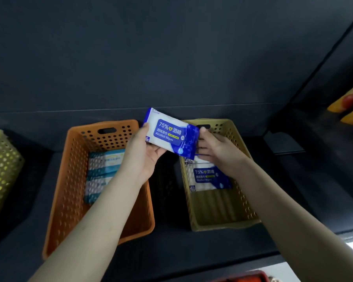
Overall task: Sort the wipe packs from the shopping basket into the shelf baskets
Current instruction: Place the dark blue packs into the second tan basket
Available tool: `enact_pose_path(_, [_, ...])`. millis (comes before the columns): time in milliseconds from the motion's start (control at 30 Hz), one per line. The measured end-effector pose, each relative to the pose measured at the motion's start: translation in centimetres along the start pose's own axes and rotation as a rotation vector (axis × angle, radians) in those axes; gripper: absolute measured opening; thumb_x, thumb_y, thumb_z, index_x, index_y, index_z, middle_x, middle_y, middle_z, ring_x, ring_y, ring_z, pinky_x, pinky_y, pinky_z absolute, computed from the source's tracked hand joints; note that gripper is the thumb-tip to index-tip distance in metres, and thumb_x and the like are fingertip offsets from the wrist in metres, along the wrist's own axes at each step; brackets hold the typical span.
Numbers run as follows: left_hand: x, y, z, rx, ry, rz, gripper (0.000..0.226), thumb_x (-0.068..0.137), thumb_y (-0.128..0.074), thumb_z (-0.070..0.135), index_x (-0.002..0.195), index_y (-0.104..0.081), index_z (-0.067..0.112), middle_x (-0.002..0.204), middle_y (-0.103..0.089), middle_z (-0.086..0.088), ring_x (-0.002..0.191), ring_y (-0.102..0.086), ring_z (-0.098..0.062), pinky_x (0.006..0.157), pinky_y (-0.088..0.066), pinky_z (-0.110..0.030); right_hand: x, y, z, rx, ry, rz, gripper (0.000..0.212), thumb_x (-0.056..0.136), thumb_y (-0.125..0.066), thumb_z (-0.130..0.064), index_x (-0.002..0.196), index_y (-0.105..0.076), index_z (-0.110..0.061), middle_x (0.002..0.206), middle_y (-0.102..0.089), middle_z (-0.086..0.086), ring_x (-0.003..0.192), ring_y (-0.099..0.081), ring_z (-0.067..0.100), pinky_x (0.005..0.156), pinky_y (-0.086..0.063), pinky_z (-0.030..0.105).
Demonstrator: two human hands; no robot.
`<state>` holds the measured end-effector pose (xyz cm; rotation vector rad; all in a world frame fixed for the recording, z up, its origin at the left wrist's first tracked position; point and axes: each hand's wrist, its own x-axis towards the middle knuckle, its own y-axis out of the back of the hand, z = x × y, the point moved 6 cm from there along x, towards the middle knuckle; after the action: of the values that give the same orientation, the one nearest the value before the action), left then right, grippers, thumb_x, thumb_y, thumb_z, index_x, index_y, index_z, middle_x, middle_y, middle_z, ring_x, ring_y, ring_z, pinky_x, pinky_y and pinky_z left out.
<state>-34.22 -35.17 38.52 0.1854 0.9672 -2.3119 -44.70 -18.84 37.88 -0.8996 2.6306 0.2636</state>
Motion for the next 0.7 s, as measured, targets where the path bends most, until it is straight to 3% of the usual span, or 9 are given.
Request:
enact_pose_path(67, [-0.4, -0.6, -0.6, 0.052, 0.039, -0.064, 0.028, 0.099, -0.049, 0.022, 0.120, -0.055, 0.004, 0.111, -0.070, -0.016, 0.093, -0.071, -0.023, 0.079, -0.060, -0.037, -1.2, -1.3, -0.5, 0.151, 0.008, -0.041, 0.040, 0.093, -0.060, -0.032, 0.125, -0.055, -0.008, 0.114, -0.070, 0.010, 0.103, -0.069, 0.023, 0.091, -0.054, 0.038])
enact_pose_path(133, [-0.7, -1.3, -1.2, 0.124, 0.045, -0.097, 0.009, 0.098, -0.050, 0.016, 0.095, -0.055, 0.009, 0.095, -0.071, -0.013, 0.084, -0.070, -0.022, 0.077, -0.058, -0.035, -2.0, -1.1, -1.0, 0.253, 0.027, 0.076, 0.032, 0.088, -0.069, -0.016, 0.117, -0.059, -0.005, 0.108, -0.072, 0.014, 0.095, -0.072, 0.026, 0.084, -0.058, 0.040])
enact_pose_path(200, [-1.1, -1.8, -1.4, 0.225, 0.010, -0.110, 0.019, 0.098, -0.050, 0.012, 0.079, -0.053, 0.017, 0.080, -0.068, -0.001, 0.081, -0.064, -0.015, 0.082, -0.049, -0.030, -2.7, 0.4, -1.6, 0.251, 0.082, 0.232, 0.022, 0.084, -0.071, -0.009, 0.105, -0.063, -0.006, 0.100, -0.073, 0.014, 0.083, -0.073, 0.026, 0.070, -0.060, 0.036])
enact_pose_path(267, [-1.3, -1.9, -1.5, 0.271, 0.003, -0.100, 0.010, 0.098, -0.052, 0.018, 0.095, -0.061, 0.022, 0.104, -0.067, 0.002, 0.105, -0.057, -0.014, 0.098, -0.040, -0.031, -3.4, 2.8, -2.3, 0.172, 0.175, 0.342, 0.019, 0.083, -0.072, -0.005, 0.100, -0.064, -0.006, 0.092, -0.073, 0.010, 0.076, -0.072, 0.023, 0.065, -0.058, 0.034])
enact_pose_path(333, [-1.5, -1.7, -1.6, 0.256, 0.058, -0.083, 0.029, 0.097, -0.054, 0.027, 0.125, -0.053, 0.022, 0.140, -0.051, -0.002, 0.131, -0.044, -0.023, 0.112, -0.032, -0.042, -4.2, 5.4, -2.9, -0.043, 0.194, 0.430, 0.023, 0.082, -0.073, -0.007, 0.103, -0.062, -0.008, 0.092, -0.072, 0.007, 0.079, -0.071, 0.020, 0.067, -0.058, 0.034])
enact_pose_path(367, [-1.5, -1.7, -1.7, 0.254, 0.103, -0.095, 0.041, 0.097, -0.053, 0.031, 0.136, -0.046, 0.021, 0.148, -0.043, -0.004, 0.134, -0.041, -0.027, 0.112, -0.032, -0.047, -4.4, 6.4, -3.0, -0.173, 0.165, 0.432, 0.025, 0.083, -0.073, -0.009, 0.105, -0.062, -0.010, 0.095, -0.071, 0.006, 0.084, -0.070, 0.020, 0.071, -0.058, 0.035])
enact_pose_path(433, [-1.6, -1.8, -2.2, 0.283, 0.184, -0.149, 0.058, 0.097, -0.049, 0.039, 0.149, -0.032, 0.019, 0.150, -0.040, -0.005, 0.131, -0.045, -0.029, 0.105, -0.041, -0.049, -4.7, 7.2, -2.3, -0.398, 0.047, 0.361, 0.028, 0.084, -0.072, -0.015, 0.109, -0.060, -0.014, 0.102, -0.069, 0.004, 0.090, -0.068, 0.020, 0.079, -0.058, 0.038])
enact_pose_path(533, [-1.8, -2.2, -2.5, 0.272, 0.238, -0.214, 0.060, 0.098, -0.046, 0.042, 0.150, -0.029, 0.018, 0.130, -0.056, -0.001, 0.116, -0.057, -0.025, 0.090, -0.051, -0.046, -4.7, 5.9, -0.3, -0.514, -0.083, 0.226, 0.031, 0.083, -0.072, -0.016, 0.110, -0.058, -0.020, 0.110, -0.064, 0.000, 0.093, -0.065, 0.017, 0.073, -0.056, 0.032])
enact_pose_path(700, [-1.7, -2.2, -2.6, 0.260, 0.252, -0.231, 0.058, 0.097, -0.045, 0.044, 0.148, -0.034, 0.018, 0.130, -0.056, 0.000, 0.117, -0.057, -0.025, 0.089, -0.052, -0.045, -3.5, 3.6, 2.2, -0.735, -0.017, 0.243, 0.052, 0.086, -0.069, -0.019, 0.130, -0.043, -0.028, 0.134, -0.050, 0.003, 0.109, -0.055, 0.020, 0.082, -0.050, 0.032])
